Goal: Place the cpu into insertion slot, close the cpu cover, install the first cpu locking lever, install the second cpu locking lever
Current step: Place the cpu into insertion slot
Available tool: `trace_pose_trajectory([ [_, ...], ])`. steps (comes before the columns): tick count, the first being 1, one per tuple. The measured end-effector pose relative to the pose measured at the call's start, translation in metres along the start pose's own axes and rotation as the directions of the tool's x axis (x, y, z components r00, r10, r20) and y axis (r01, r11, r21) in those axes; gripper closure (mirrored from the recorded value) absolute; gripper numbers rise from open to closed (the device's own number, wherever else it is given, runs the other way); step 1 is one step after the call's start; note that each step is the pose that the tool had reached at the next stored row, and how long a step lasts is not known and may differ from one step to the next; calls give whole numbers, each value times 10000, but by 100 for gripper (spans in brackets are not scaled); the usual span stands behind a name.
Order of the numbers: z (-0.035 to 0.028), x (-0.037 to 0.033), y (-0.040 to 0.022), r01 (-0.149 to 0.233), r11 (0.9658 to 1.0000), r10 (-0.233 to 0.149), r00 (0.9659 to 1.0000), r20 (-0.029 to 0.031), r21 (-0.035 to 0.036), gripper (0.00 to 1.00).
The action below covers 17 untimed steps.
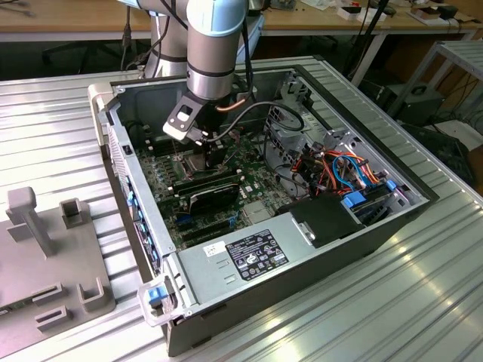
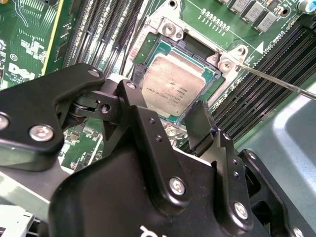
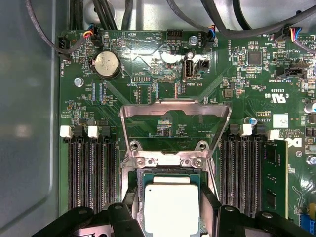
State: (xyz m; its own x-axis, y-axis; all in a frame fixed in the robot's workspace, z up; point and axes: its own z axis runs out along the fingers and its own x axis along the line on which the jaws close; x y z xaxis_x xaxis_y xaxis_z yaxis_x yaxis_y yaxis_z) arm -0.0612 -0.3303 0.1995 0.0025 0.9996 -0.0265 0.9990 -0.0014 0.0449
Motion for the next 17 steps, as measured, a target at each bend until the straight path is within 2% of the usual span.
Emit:
trace_pose_trajectory([
  [17, 10, 19, -1, -15, 10000, 15, 10000, 1, 1, 39],
])
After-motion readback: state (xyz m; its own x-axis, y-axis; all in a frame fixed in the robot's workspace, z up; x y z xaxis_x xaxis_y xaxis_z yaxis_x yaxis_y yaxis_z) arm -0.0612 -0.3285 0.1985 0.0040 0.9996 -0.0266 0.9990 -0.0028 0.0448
